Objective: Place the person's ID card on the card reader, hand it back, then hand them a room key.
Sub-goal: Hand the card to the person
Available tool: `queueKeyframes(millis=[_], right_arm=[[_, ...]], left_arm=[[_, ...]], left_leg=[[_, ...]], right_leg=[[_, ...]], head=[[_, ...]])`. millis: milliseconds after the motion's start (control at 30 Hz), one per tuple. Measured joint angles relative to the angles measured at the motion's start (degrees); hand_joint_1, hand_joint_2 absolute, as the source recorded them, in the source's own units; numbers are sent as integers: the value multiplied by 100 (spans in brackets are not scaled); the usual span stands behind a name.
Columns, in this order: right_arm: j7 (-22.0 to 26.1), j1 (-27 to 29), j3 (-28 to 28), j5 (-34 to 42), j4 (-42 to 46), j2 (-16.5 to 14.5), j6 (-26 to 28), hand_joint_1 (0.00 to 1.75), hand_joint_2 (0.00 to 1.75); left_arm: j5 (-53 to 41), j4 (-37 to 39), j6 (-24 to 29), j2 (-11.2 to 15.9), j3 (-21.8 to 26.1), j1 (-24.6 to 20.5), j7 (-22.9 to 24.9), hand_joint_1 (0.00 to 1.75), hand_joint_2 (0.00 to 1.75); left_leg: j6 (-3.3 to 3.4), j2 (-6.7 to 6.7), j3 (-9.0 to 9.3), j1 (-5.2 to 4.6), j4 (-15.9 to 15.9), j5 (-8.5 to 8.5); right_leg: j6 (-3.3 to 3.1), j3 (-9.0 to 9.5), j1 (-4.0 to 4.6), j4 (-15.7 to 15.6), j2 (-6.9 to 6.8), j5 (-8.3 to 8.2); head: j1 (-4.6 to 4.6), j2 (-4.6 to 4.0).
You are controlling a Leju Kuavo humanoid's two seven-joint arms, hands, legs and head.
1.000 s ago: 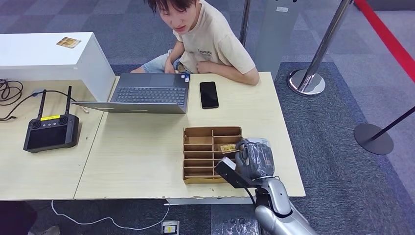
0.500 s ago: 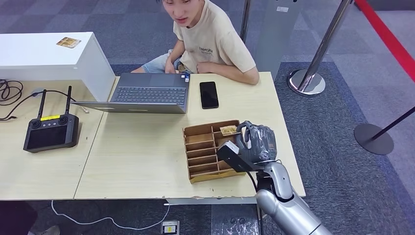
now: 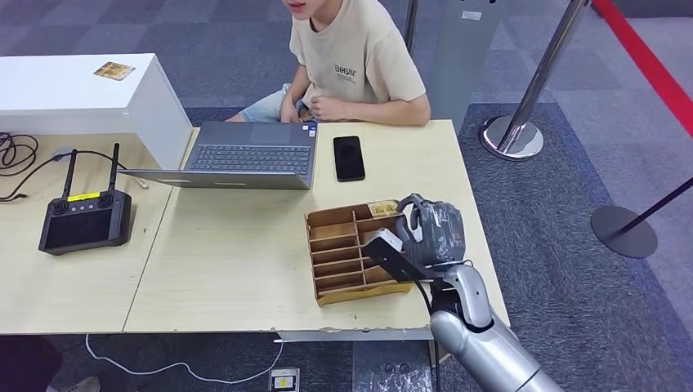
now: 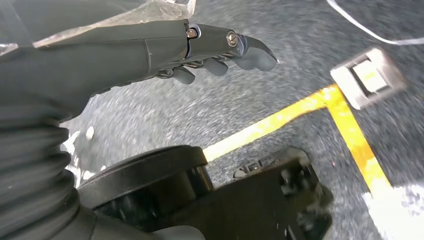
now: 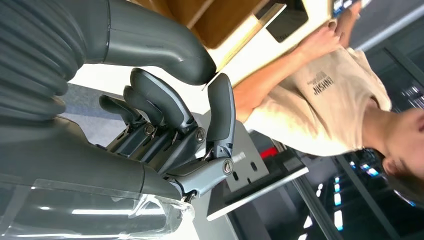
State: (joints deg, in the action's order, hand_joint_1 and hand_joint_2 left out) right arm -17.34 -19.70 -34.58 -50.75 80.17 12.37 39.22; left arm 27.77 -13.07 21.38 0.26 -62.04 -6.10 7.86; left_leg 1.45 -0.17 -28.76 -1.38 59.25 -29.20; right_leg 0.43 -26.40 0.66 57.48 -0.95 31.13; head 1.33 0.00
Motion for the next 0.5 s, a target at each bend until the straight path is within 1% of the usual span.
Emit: queueKeyframes(millis=[133, 333, 433, 500], right_arm=[[-73, -6, 99, 157, 415, 137, -100, 175, 175], [-44, -189, 336, 1036, 1043, 497, -589, 175, 175], [83, -377, 440, 1468, 1269, 667, -914, 175, 175], [176, -603, 444, 1623, 1325, 706, -1132, 175, 175]], left_arm=[[231, 8, 133, 58, 77, 11, 15, 0, 175], [174, 21, 296, 136, 106, 12, -139, 0, 175], [238, 21, 485, 108, 117, 16, -178, 0, 175], [320, 21, 688, 34, 138, 17, -168, 0, 175]], left_leg=[[0, 0, 0, 0, 1, 0], [0, 0, 0, -2, 2, 0], [0, 1, -2, -5, 2, 0], [0, 4, -3, -7, 2, 0]], right_leg=[[0, 0, 0, 0, 0, 0], [1, 1, -2, 0, 0, -1], [2, 2, -3, 0, 0, -1], [1, 2, -4, 1, 2, -2]], head=[[-1, 0], [-1, 0], [0, 0], [-1, 0]])
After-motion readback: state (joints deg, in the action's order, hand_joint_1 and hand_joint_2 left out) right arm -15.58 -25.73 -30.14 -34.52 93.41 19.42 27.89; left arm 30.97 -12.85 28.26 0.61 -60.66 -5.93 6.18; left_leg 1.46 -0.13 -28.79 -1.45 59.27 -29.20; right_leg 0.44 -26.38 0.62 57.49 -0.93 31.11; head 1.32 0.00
